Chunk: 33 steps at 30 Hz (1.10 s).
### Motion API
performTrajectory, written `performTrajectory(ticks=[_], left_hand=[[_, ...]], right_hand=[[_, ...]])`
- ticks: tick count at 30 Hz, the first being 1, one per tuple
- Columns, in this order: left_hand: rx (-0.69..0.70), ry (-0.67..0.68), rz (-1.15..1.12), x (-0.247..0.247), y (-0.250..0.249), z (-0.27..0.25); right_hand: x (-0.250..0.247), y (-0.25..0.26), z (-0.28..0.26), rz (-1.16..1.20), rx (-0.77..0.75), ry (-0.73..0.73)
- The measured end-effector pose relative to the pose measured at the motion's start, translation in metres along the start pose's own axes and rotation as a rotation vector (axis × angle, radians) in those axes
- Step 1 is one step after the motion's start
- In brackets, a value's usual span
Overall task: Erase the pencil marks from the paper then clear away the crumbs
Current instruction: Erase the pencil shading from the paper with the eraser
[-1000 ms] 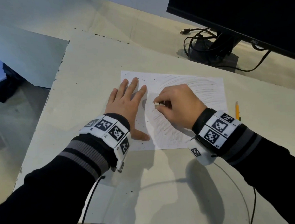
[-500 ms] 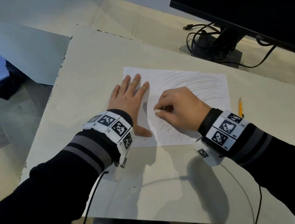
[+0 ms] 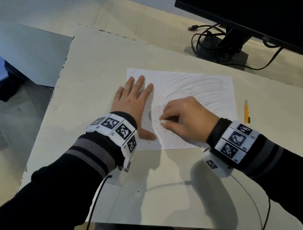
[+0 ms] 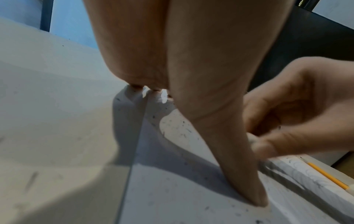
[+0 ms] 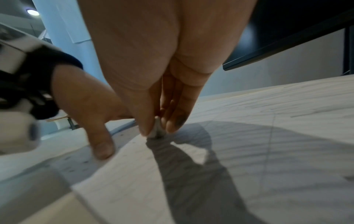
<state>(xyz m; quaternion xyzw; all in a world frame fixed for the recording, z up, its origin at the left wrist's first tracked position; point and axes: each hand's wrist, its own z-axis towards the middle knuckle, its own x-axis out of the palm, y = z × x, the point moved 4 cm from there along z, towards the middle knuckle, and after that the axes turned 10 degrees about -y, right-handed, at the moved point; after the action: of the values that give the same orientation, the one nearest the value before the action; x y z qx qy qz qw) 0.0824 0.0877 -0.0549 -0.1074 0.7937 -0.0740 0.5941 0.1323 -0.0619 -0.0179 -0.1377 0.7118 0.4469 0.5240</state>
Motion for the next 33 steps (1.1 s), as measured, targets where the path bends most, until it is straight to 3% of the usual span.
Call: performTrajectory(ticks=[3,8,12,17,21,26,31,33], left_hand=[[0.000,-0.007,-0.007,0.000,0.000,0.001],[0.005,-0.008,-0.023,0.000,0.001,-0.001],[0.000,-0.008,-0.003,0.000,0.000,0.000],[0.002,-0.007,-0.015,0.000,0.000,0.000],[0.001,-0.015,-0.010,-0.001,0.000,0.000],[0.016,-0.013,-0.005,0.000,0.000,-0.001],[0.015,-0.025,-0.016,-0.001,0.000,-0.001],[0.015,-0.022,-0.022,0.000,0.000,-0.001]], right_hand=[[0.000,0.001,-0.003,0.030,0.018,0.095],[-0.002,-0.006,0.008,-0.023,0.014,-0.101],[0.002,0.001,0.001,0.030,0.006,0.051],[-0.001,-0.002,0.020,-0.051,0.050,-0.130],[0.003,0.005,0.011,0.004,0.052,0.032],[-0.006,-0.007,0.022,-0.052,0.081,-0.140],[0.000,0.004,-0.004,-0.001,0.032,0.127],[-0.004,0.000,0.001,-0.037,0.029,0.062]])
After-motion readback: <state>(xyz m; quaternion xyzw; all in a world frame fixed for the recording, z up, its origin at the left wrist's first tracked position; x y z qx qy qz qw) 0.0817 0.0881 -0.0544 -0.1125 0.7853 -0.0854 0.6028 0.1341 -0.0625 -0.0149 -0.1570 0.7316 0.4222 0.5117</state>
